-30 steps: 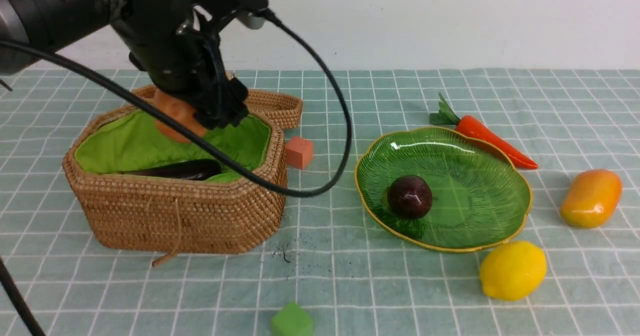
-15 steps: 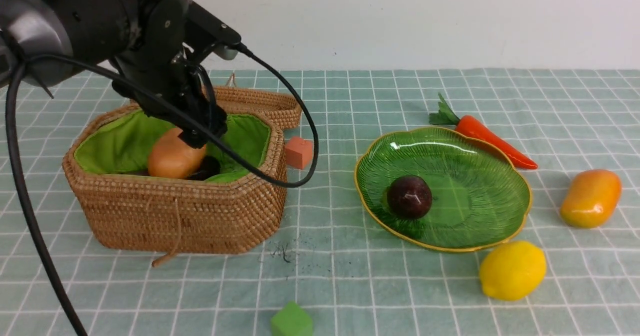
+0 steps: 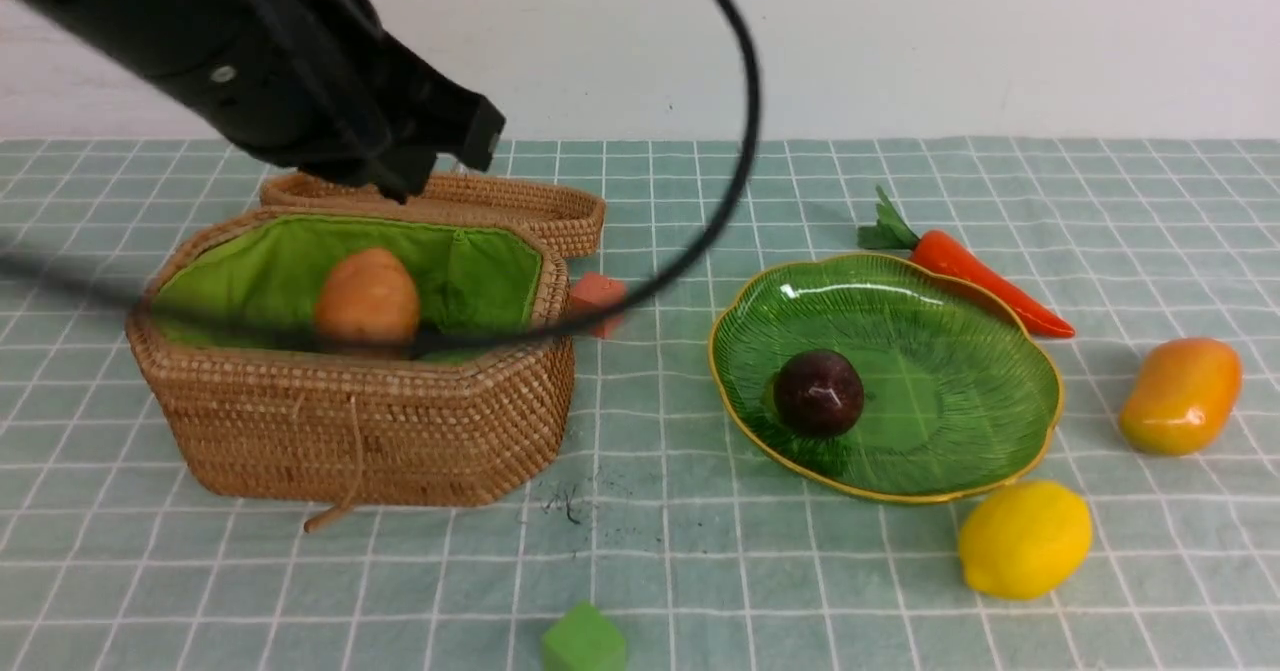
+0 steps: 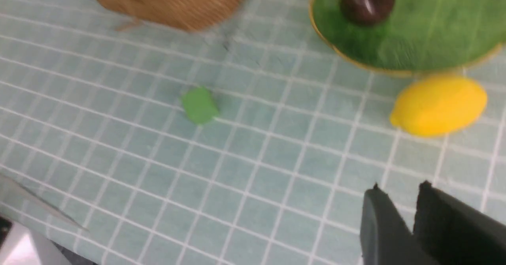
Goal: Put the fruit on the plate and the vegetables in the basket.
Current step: Use the right arm to grab a lemon and put it into the right plate
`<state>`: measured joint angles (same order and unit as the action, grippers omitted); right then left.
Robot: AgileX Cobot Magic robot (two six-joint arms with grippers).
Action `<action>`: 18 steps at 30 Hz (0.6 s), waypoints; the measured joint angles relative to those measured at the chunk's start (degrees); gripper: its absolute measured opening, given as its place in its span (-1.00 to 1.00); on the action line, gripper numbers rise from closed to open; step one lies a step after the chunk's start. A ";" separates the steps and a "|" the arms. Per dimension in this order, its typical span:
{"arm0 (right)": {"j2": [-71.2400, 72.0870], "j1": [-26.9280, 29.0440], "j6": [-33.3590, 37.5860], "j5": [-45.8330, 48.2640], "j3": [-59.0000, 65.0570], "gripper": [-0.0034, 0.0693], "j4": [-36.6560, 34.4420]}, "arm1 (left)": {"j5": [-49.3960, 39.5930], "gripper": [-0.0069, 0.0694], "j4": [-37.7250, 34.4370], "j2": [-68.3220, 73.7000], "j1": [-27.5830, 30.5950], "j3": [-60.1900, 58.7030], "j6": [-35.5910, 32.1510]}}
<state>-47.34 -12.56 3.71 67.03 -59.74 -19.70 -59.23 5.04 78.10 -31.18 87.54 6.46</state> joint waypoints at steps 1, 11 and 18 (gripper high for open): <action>-3.11 0.00 -1.32 0.08 0.00 -0.51 1.33 | 1.33 -0.85 -0.21 -3.57 -2.56 -3.04 0.16; -22.04 0.00 -12.74 -3.41 0.00 -0.42 6.56 | 19.83 -0.85 -2.44 -27.30 -19.28 -36.40 0.79; -32.09 0.00 -23.73 -10.37 0.00 0.21 8.33 | 31.24 -0.85 -2.62 -36.26 -24.89 -47.98 0.79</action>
<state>-79.43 -12.56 -20.02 56.66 -59.74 -11.37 -27.98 2.42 41.84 -56.07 39.56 7.25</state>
